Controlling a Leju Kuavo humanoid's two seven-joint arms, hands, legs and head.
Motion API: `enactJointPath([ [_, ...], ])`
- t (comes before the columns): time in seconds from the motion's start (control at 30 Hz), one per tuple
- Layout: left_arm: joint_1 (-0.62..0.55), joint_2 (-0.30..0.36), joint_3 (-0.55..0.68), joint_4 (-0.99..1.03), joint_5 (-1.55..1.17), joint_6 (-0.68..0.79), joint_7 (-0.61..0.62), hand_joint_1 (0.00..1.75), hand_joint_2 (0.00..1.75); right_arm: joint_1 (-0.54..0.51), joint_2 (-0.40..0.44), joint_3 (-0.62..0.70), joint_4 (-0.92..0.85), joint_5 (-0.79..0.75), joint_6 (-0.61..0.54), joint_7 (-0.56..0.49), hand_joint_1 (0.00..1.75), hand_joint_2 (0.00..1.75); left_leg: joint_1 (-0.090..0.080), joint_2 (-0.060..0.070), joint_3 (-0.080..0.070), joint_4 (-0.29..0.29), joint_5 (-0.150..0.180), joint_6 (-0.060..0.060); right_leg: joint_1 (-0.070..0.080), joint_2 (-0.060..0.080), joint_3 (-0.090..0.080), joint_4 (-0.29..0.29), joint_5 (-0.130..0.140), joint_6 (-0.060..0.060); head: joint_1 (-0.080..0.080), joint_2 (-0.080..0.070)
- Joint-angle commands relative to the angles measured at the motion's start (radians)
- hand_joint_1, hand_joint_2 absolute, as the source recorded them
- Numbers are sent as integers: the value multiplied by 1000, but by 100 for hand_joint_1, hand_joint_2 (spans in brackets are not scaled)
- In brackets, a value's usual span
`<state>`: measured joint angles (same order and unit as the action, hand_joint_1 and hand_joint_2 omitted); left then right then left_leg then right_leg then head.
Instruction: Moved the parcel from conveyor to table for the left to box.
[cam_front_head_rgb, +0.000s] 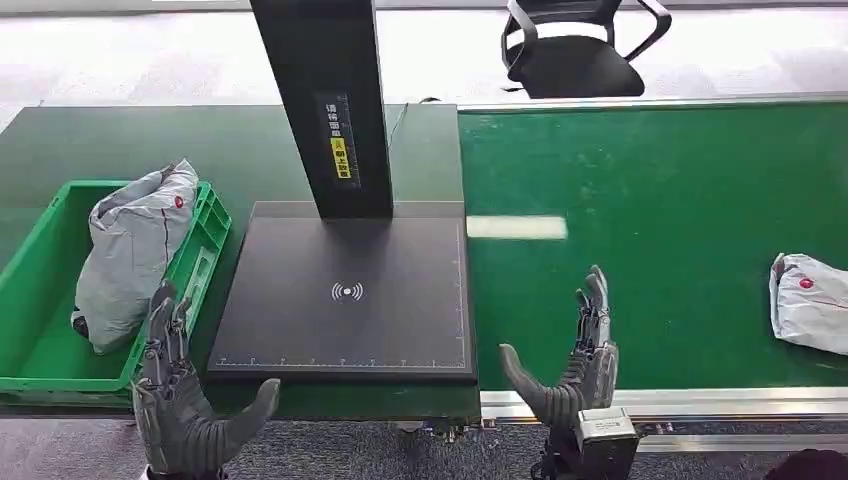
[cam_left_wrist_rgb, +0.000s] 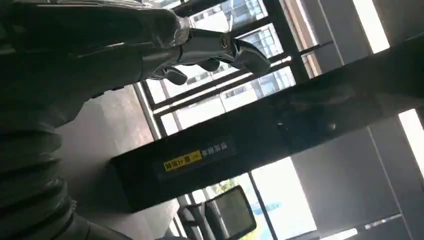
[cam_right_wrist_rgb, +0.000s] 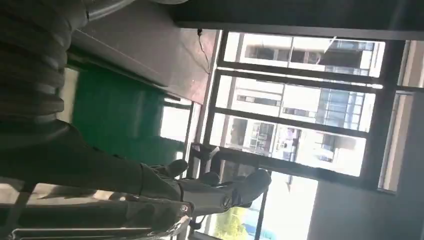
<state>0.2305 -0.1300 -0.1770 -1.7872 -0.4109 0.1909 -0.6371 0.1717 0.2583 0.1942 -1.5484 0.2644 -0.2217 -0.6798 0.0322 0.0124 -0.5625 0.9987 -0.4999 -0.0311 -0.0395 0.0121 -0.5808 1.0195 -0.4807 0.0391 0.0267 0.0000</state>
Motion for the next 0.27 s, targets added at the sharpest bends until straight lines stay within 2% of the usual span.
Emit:
enactJointPath([
  [0.03, -87, -78, -20, 412, 44, -154, 32, 0, 175, -56, -26, 6, 138, -5, 24, 38, 0, 175, -1, -3, 4, -4, 2, 2, -1, -3, 4, -3, 1, -2, 0, 0],
  [0.1, -66, -82, -13, 426, 27, -147, 37, 0, 175, -58, -41, 13, 190, -15, 48, 47, 0, 175, -1, -2, 5, -4, 2, 3, 0, -2, 5, -5, 1, -3, 0, 0],
  [0.13, -50, -82, -2, 414, 12, -156, 43, 0, 175, -49, -48, 24, 213, -16, 61, 33, 0, 0, -1, -1, 5, -4, 1, 2, 0, -1, 5, -4, 1, -2, 0, 0],
  [0.23, -46, -100, 19, 395, -18, -186, 59, 0, 175, 2, -35, 39, 181, -60, 88, -5, 0, 0, 0, -1, 4, -3, 0, 2, 1, -1, 4, -3, 0, -2, 0, 0],
  [0.27, -44, -113, 11, 407, -31, -205, 88, 0, 175, 29, -31, 71, 177, -51, 97, 18, 0, 175, 0, -2, 3, -2, 0, 2, 0, -2, 4, -2, 0, -2, 0, 0],
])
